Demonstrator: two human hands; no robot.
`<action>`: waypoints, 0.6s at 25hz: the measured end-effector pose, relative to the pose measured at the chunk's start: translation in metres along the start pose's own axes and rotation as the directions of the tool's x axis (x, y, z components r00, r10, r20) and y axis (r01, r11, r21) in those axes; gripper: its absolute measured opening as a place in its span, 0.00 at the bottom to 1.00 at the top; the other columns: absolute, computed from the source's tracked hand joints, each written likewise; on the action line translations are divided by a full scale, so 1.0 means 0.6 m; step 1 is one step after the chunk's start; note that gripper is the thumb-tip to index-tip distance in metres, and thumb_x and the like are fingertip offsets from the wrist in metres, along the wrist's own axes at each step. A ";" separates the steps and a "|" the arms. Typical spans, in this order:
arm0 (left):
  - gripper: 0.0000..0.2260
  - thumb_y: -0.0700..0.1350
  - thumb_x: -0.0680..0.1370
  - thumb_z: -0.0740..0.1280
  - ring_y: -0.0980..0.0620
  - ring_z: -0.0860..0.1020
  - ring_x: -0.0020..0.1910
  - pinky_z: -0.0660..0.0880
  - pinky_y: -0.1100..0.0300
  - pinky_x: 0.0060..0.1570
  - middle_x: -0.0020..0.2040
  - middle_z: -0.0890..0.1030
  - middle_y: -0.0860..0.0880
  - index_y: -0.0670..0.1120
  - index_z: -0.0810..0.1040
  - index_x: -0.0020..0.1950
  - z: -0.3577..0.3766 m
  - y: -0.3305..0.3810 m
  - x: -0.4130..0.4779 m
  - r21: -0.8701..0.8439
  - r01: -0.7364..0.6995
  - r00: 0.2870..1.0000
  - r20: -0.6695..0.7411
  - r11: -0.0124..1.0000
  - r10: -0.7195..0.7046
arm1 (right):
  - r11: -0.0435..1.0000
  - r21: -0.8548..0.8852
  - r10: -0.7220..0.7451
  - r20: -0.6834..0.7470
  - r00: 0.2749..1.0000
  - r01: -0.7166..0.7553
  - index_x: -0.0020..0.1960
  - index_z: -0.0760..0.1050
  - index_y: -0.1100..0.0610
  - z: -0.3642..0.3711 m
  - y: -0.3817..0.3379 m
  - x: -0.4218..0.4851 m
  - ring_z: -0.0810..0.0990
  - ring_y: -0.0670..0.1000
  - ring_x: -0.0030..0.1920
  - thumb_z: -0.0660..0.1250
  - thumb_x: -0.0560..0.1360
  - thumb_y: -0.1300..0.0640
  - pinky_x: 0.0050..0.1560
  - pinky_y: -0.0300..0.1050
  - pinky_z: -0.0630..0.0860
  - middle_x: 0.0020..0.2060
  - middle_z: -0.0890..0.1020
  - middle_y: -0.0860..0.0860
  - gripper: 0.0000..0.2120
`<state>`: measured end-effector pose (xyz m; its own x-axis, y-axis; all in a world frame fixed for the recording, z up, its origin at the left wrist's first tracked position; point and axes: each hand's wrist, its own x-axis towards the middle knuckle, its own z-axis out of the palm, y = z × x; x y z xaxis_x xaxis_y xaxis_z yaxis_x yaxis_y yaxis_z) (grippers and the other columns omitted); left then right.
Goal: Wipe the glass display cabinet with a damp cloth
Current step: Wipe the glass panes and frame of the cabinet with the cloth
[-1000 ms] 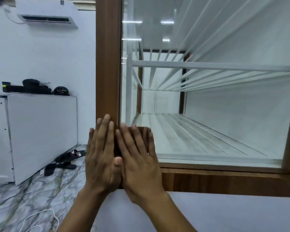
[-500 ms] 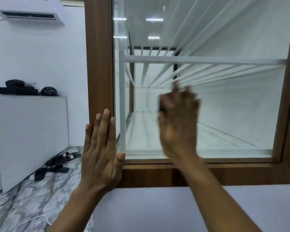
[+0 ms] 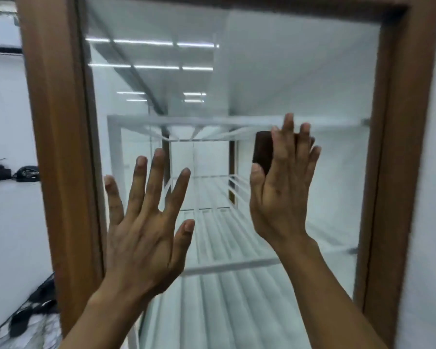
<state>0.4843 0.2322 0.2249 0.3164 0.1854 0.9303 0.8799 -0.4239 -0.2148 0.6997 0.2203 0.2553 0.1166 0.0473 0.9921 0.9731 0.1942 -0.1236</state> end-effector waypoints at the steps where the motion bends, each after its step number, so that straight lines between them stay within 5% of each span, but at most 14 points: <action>1: 0.29 0.59 0.83 0.42 0.41 0.47 0.83 0.34 0.40 0.78 0.83 0.49 0.42 0.49 0.58 0.81 -0.010 0.006 0.045 -0.021 -0.006 1.000 0.011 1.000 0.006 | 0.999 -0.018 0.040 -0.034 0.999 -0.041 0.81 0.56 0.57 -0.011 0.014 0.045 0.41 0.56 0.82 0.55 0.84 0.54 0.81 0.62 0.40 0.82 0.51 0.59 0.26; 5: 0.28 0.58 0.84 0.43 0.41 0.47 0.83 0.37 0.39 0.79 0.83 0.49 0.40 0.48 0.57 0.81 -0.031 0.039 0.200 -0.079 -0.033 0.999 0.032 0.996 0.035 | 0.960 -0.195 0.173 -0.144 0.974 -0.200 0.80 0.62 0.58 -0.061 0.110 0.198 0.57 0.65 0.78 0.54 0.85 0.51 0.79 0.67 0.52 0.75 0.61 0.58 0.25; 7: 0.28 0.58 0.84 0.43 0.40 0.47 0.82 0.39 0.38 0.79 0.83 0.49 0.39 0.48 0.56 0.82 -0.034 0.062 0.260 -0.093 -0.018 1.000 0.015 0.996 0.019 | 0.970 -0.150 0.166 -0.166 0.972 -0.191 0.79 0.64 0.58 -0.059 0.099 0.253 0.62 0.66 0.76 0.54 0.85 0.54 0.77 0.69 0.56 0.73 0.65 0.58 0.23; 10: 0.27 0.56 0.84 0.43 0.38 0.49 0.82 0.41 0.36 0.78 0.82 0.51 0.38 0.47 0.57 0.81 -0.026 0.096 0.306 -0.080 0.029 0.999 -0.036 0.996 -0.031 | 0.982 -0.030 -0.184 0.074 0.980 0.187 0.79 0.64 0.54 -0.042 0.032 0.244 0.56 0.62 0.80 0.59 0.83 0.55 0.81 0.64 0.49 0.78 0.63 0.55 0.24; 12: 0.27 0.54 0.83 0.44 0.36 0.51 0.81 0.43 0.36 0.78 0.82 0.54 0.38 0.47 0.57 0.81 -0.016 0.102 0.309 -0.064 0.053 0.996 -0.064 0.997 -0.057 | 0.960 -0.046 -0.266 0.175 0.948 0.278 0.79 0.62 0.53 -0.057 0.063 0.222 0.54 0.61 0.81 0.61 0.82 0.55 0.82 0.61 0.46 0.80 0.63 0.56 0.26; 15: 0.28 0.54 0.83 0.44 0.35 0.52 0.81 0.44 0.37 0.78 0.81 0.56 0.37 0.45 0.58 0.80 -0.011 0.104 0.304 -0.072 0.059 0.994 -0.085 0.996 -0.065 | 0.979 -0.175 0.101 -0.032 0.994 -0.105 0.80 0.60 0.57 -0.092 0.142 0.257 0.54 0.63 0.80 0.57 0.84 0.55 0.81 0.63 0.47 0.79 0.62 0.59 0.25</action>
<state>0.5945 0.2340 0.3834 0.2267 0.1364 0.9644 0.8692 -0.4750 -0.1372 0.8118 0.1902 0.3989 0.2204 0.0358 0.9747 0.9752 0.0139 -0.2210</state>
